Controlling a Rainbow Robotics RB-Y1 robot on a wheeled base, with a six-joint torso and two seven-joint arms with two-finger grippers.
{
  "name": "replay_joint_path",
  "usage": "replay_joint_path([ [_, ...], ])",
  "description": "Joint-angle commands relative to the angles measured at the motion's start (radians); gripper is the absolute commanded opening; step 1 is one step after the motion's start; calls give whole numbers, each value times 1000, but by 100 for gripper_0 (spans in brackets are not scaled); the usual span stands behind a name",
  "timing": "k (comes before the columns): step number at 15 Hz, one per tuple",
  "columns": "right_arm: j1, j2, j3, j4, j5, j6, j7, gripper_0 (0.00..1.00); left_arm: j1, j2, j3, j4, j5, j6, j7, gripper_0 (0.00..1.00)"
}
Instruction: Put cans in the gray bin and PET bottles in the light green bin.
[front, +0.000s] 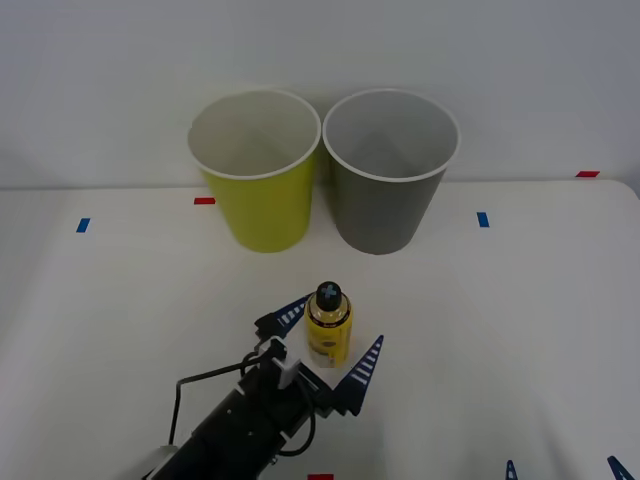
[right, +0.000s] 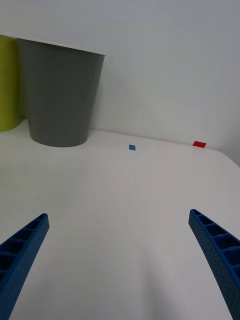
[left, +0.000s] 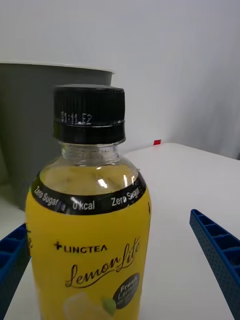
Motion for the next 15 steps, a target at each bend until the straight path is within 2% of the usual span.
replay_joint_path([
  [1,0,0,0,0,0,0,0,97,-18,-6,0,0,2,27,-7,100],
  [2,0,0,0,0,0,0,0,97,-20,-2,0,0,2,25,-12,100],
  [3,0,0,0,0,0,0,0,97,-20,3,0,0,-2,27,-15,52],
  [5,0,0,0,0,0,0,0,97,-20,3,0,0,-5,27,-20,3],
  [6,0,0,0,0,0,0,0,97,-20,3,2,0,-5,27,-21,0],
  [11,0,0,0,0,0,0,0,97,-20,4,11,-2,-11,53,-37,0],
  [14,0,0,0,0,0,0,0,98,-18,4,34,-68,-6,165,-37,0],
  [15,0,0,0,0,0,0,0,97,-18,12,51,-114,-5,239,-33,0],
])
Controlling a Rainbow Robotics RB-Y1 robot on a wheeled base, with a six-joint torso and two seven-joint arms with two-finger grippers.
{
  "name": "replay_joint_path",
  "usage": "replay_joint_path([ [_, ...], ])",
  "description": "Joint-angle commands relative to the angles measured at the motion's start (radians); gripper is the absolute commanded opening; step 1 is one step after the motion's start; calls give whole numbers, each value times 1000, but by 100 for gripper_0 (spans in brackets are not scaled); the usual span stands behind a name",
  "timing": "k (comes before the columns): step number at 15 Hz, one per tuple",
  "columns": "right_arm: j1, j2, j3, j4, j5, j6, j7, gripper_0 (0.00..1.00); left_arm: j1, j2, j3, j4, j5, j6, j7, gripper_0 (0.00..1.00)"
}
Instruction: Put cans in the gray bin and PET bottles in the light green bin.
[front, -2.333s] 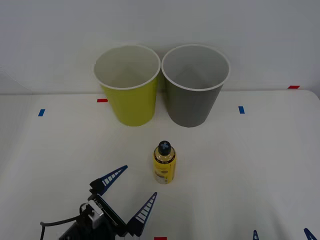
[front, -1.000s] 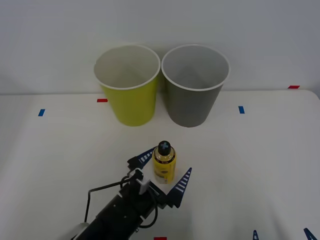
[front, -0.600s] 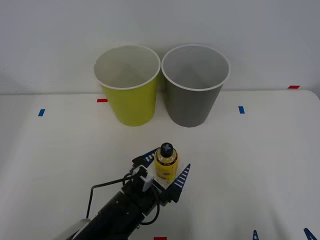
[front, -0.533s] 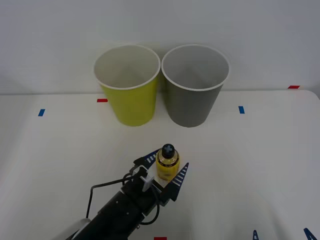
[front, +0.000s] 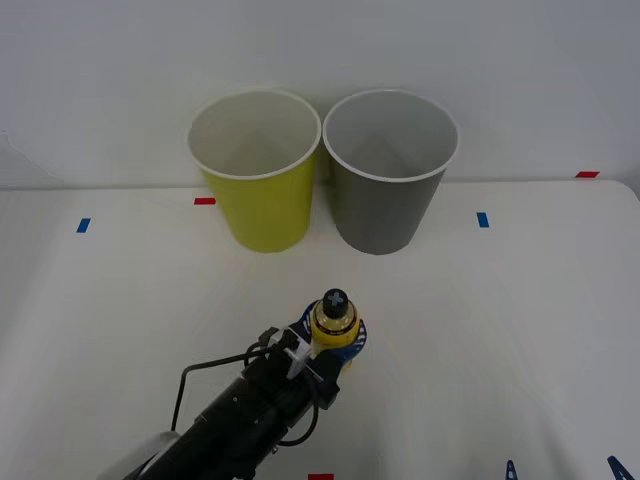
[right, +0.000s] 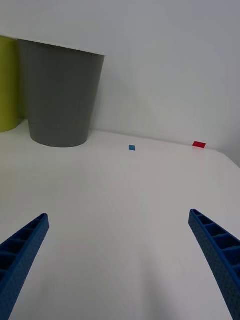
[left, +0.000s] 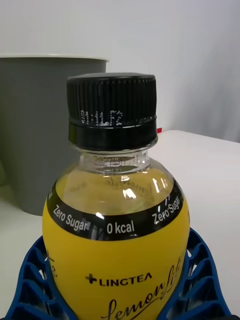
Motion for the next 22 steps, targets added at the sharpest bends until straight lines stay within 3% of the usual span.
replay_joint_path([
  [1,0,0,0,0,0,0,0,97,2,16,50,-133,7,202,7,0],
  [8,0,0,0,0,0,0,0,98,2,59,211,-485,52,728,57,0],
  [13,0,0,0,0,0,0,0,97,2,19,382,-734,101,1129,103,0],
  [15,0,0,0,0,0,0,0,97,-1,0,441,-811,116,1241,123,0],
  [22,0,0,0,0,0,0,0,97,-55,-41,630,-864,158,1264,310,0],
])
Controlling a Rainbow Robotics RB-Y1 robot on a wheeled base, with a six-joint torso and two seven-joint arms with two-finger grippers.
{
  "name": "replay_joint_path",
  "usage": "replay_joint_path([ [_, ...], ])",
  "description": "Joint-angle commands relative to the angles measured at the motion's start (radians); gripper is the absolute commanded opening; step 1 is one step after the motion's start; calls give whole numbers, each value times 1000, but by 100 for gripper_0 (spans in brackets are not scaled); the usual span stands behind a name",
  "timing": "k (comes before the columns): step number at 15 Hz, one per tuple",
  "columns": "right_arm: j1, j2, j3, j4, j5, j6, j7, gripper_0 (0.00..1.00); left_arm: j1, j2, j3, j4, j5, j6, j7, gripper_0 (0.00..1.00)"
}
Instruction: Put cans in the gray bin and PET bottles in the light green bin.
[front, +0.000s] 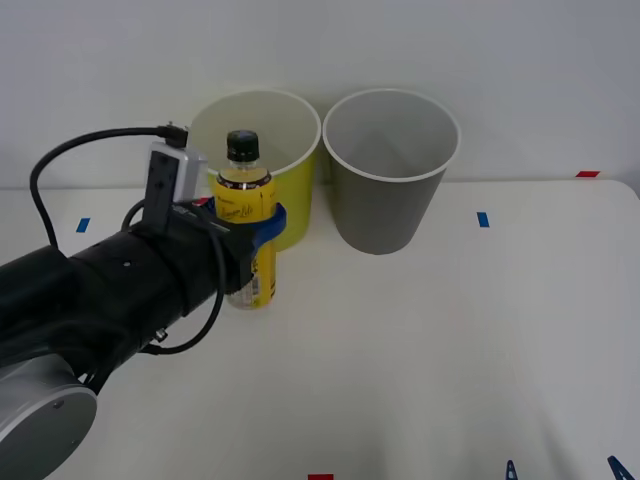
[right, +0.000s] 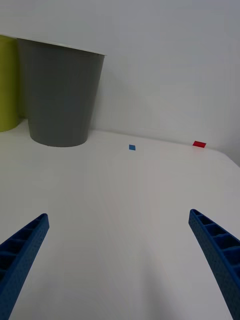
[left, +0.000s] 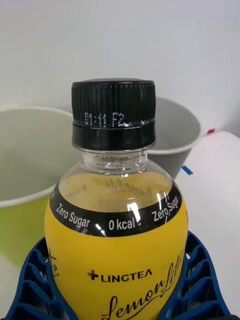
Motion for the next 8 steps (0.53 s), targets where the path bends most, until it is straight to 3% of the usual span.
replay_joint_path([
  [1,0,0,0,0,0,0,0,97,-42,-1,71,-5,28,7,55,0],
  [8,0,0,0,0,0,0,0,97,-249,-1,249,21,68,130,52,0],
])
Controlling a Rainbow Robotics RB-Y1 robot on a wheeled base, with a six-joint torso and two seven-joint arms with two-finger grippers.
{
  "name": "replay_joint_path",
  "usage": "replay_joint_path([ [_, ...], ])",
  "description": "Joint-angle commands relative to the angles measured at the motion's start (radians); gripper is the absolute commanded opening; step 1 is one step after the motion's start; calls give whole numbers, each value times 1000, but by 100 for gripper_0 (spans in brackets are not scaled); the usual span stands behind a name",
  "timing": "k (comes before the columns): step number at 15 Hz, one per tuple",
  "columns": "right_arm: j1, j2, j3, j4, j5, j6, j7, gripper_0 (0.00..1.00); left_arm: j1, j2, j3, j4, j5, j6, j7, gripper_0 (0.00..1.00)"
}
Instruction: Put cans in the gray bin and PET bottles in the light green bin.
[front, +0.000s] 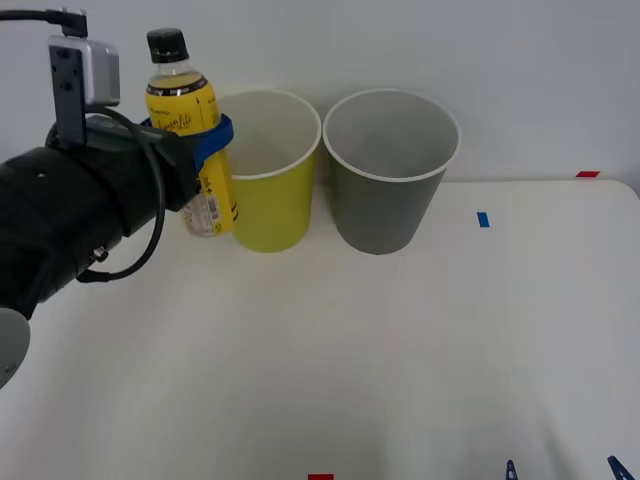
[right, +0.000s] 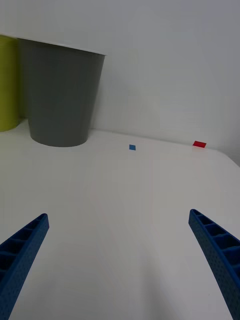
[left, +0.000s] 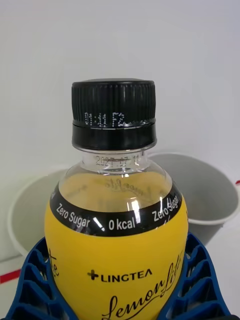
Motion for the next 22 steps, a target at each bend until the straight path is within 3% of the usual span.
replay_joint_path([
  [1,0,0,0,0,0,0,0,97,-101,0,44,53,1,27,-2,0],
  [4,0,0,0,0,0,0,0,97,-218,-2,35,150,-10,23,2,0],
  [6,0,0,0,0,0,0,0,97,-282,0,-11,205,-62,7,4,0],
  [15,0,0,0,0,0,0,0,98,-378,-17,-152,584,-130,-398,-7,0],
  [22,0,0,0,0,0,0,0,97,-407,-21,-152,685,-174,-469,-21,0],
])
